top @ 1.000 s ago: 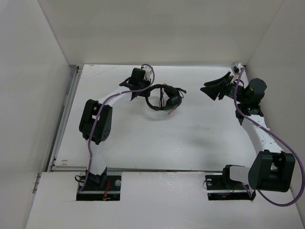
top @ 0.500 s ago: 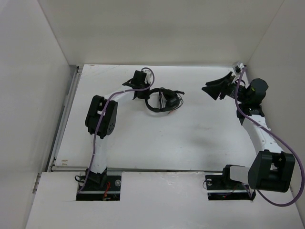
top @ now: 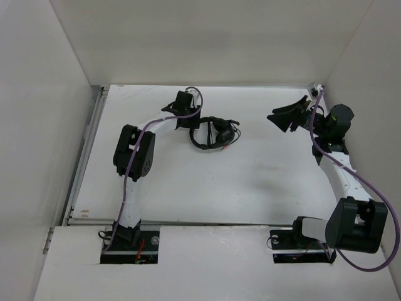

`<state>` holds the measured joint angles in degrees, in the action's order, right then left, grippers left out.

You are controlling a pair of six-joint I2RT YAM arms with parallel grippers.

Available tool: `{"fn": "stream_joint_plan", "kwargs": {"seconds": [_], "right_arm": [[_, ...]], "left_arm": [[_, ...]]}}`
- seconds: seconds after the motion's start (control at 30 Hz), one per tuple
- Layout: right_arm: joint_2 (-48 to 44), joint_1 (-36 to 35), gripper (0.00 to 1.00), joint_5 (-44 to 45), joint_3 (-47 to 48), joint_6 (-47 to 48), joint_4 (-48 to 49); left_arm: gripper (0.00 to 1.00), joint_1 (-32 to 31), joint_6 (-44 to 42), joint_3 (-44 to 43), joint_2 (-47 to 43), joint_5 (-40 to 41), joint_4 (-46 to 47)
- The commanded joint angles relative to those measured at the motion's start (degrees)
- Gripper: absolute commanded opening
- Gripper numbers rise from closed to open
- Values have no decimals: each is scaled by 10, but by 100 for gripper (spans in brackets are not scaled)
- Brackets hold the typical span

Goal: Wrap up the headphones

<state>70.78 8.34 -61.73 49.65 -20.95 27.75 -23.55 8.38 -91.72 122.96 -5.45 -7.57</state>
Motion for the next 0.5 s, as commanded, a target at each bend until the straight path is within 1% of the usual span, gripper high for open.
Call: {"fn": "stream_joint_plan", "kwargs": {"seconds": [0.0,0.07,0.13,0.23,0.27,0.3,0.33,0.37,0.4,0.47], "right_arm": [[-25,9,54,-9,-6,5,27],[-29,13,54,-9,-10,5,27],[-37,17,55,-9,-15,8,20],[-55,31,54,-8,-22,17,-1],[-63,39,54,-7,-24,19,-9],[-72,47,53,-4,-24,21,-22],[-86,60,52,3,-25,24,-42],[-100,72,51,11,-25,26,-62],[-115,86,51,19,-26,31,-86],[-154,123,51,42,-25,52,-154]], "left_arm": [[42,0,-8,8,-52,1,-2],[42,-2,-21,27,-89,4,-14],[44,-6,-28,46,-142,1,-31],[55,-21,-31,72,-255,-6,-63],[60,-29,-35,73,-294,-10,-74],[68,-36,-42,74,-336,-17,-88],[78,-42,-49,73,-376,-27,-102],[91,-42,-60,73,-416,-42,-116],[99,-36,-69,72,-451,-55,-130],[100,5,-81,84,-530,-63,-154]]}}
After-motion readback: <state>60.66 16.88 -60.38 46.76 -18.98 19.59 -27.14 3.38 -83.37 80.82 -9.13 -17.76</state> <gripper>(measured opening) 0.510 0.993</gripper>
